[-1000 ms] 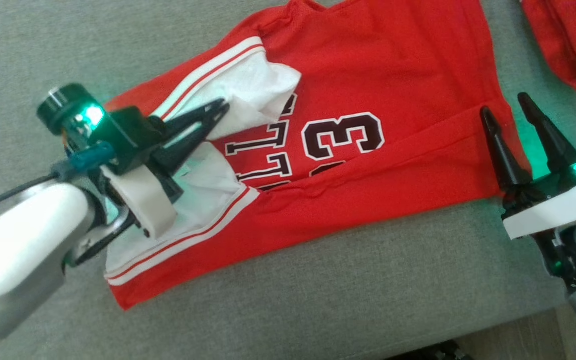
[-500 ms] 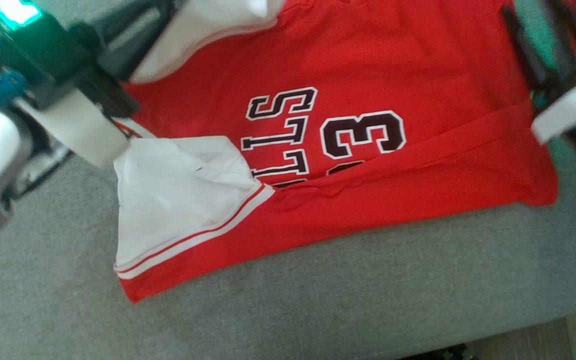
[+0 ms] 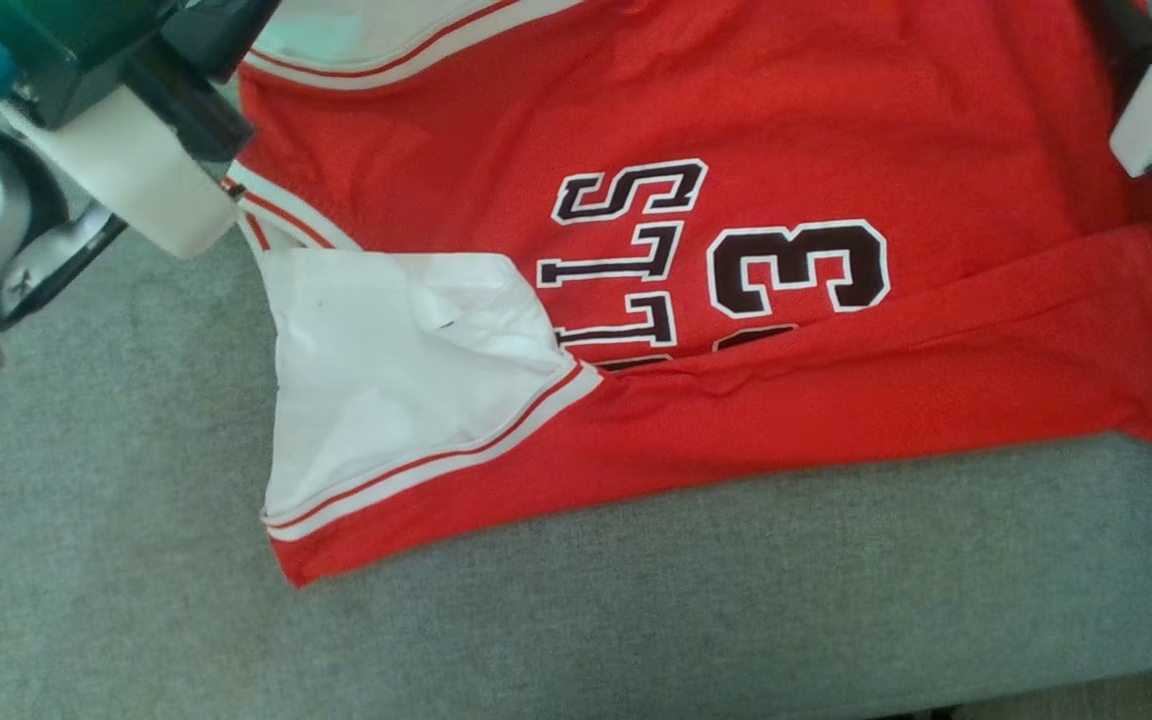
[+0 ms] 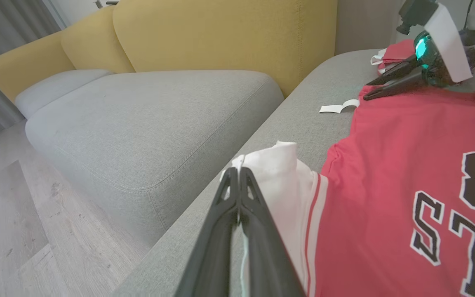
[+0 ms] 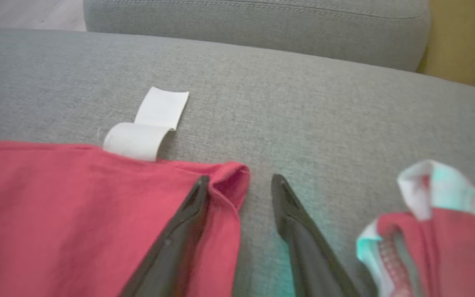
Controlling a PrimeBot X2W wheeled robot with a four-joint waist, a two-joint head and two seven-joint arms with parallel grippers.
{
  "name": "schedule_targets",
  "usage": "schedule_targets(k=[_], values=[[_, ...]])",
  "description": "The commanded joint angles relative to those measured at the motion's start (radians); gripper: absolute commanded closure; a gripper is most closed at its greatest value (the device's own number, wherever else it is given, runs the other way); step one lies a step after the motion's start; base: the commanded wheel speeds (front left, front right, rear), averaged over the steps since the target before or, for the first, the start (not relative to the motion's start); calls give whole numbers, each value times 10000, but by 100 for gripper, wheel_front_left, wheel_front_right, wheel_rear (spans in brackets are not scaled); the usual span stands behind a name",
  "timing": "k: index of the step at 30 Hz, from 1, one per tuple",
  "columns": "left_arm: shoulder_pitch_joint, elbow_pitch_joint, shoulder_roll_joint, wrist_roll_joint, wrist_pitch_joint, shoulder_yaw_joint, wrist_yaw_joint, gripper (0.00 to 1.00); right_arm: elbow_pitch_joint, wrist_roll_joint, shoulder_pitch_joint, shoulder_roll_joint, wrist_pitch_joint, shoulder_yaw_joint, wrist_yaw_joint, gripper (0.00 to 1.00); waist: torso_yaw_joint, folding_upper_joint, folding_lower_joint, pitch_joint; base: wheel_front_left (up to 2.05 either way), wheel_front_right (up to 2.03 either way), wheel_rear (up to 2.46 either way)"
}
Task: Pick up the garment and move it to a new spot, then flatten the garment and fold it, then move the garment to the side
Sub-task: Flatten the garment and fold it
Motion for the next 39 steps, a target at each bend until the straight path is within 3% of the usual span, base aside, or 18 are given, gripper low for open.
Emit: schedule_targets(k=[1, 2, 8, 16, 21, 27, 33, 39], values=[[-451, -86, 374, 22, -108, 478, -46, 100, -86, 153, 116, -294, 98, 332, -7, 65, 34, 0, -1, -24, 0, 0, 0], [-450, -16, 369, 0, -155, 470, -59, 100, -83, 232, 74, -346, 73, 471, -7, 100, 53, 0, -1, -37, 0, 0, 0], [-637, 592, 362, 59, -699, 631, -80, 100, -140, 424, -387, -791, -550, 1111, -7, 100, 149, 0, -1, -104, 0, 0, 0], [-1770, 2011, 86, 698, -2192, 1265, 111, 100, 24, 645, -1113, -1031, -2475, 899, -7, 100, 113, 0, -1, -169, 0, 0, 0], [-1839, 2345, -118, 534, -2786, 1388, 57, 100, -207, 1065, -857, -1369, -3134, 976, -7, 100, 139, 0, -1, -382, 0, 0, 0], [-342, 1740, 311, 7, -3068, 1210, 124, 100, -788, 1488, 144, -1915, -3755, 1139, -7, 100, 281, 0, -1, -751, 0, 0, 0], [2062, 351, 928, -603, -3351, 1184, 872, 100, -1317, 1501, 1680, -2405, -4164, 860, -7, 100, 515, 0, -1, -1079, 0, 0, 0], [3905, -707, 1106, -882, -3451, 1302, 1582, 100, -1517, 1419, 2996, -2294, -4250, 244, -7, 100, 559, 0, -1, -1243, 0, 0, 0]])
